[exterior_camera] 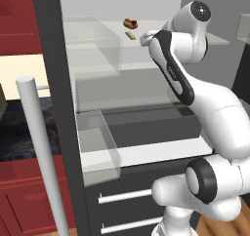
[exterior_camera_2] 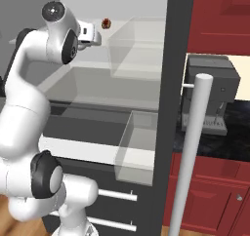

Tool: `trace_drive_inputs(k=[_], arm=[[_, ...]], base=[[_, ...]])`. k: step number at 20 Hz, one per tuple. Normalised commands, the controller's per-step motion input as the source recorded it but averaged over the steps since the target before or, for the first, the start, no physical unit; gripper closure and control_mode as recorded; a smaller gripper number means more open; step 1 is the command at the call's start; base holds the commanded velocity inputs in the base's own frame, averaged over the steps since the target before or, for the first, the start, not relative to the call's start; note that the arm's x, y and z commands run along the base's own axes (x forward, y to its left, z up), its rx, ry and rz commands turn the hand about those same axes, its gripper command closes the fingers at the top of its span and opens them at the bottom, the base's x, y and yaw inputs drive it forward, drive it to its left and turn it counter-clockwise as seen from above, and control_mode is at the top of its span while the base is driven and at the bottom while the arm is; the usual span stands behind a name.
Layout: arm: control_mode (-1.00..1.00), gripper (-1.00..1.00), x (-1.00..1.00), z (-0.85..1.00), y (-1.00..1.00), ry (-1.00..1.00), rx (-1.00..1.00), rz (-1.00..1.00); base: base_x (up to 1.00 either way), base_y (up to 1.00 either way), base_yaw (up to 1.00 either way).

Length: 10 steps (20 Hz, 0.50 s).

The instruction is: Pick the egg and butter from the fridge and place them by the bowl for mixing.

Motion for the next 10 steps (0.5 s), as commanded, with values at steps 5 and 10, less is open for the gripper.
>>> trace_drive_inputs(k=[5,10], arm=[[-1.0,1.0,-0.78,-0.23,0.0,0.01,0.0,-0.07],[-1.0,1.0,-0.55,-0.46,0.0,0.07,-0.02,-0.11]], base=[[0.0,0.0,0.0],[0.0,0.0,0.0]])
